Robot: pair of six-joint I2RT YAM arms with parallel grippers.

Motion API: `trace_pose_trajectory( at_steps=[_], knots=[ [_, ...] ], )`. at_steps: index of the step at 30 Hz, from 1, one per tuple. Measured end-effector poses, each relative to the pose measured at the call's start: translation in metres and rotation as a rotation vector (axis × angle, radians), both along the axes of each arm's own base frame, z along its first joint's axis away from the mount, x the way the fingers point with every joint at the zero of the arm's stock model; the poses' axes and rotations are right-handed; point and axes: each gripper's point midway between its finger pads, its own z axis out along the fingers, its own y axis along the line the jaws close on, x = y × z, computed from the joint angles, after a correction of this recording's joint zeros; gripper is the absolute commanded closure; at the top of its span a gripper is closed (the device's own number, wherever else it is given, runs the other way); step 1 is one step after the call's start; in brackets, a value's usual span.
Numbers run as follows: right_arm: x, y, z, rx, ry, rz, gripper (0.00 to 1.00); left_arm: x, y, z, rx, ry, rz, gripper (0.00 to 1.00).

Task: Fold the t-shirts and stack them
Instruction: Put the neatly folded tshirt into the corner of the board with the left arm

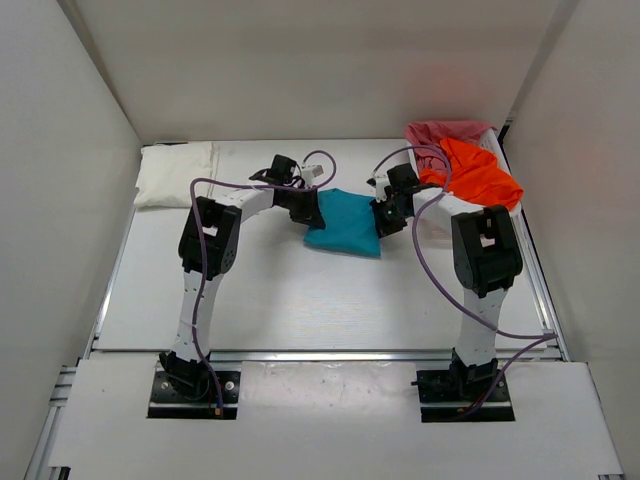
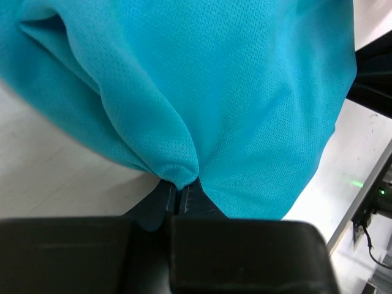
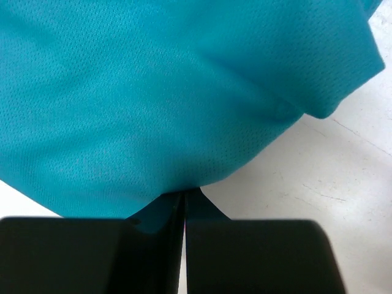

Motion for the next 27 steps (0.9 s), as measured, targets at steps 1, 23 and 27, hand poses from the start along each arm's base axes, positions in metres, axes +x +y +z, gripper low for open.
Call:
trace_pose_trajectory(
  at_steps=[1, 23, 27],
  knots=[
    [0.0, 0.0, 0.0, -0.001, -0.001, 0.001, 1.0, -0.001, -0.001, 0.0, -0.004, 0.002, -0.005, 1.0],
    [-0.001, -0.003, 0.068, -0.031, -0.188, 0.064, 1.0, 0.118, 0.204, 0.074, 0.781, -0.521, 0.25, 1.0],
    [-0.003, 0.003, 0.068, -0.038, -0.195, 0.085, 1.0, 0.135, 0.236, 0.097, 0.939, -0.615, 0.276, 1.0]
  ],
)
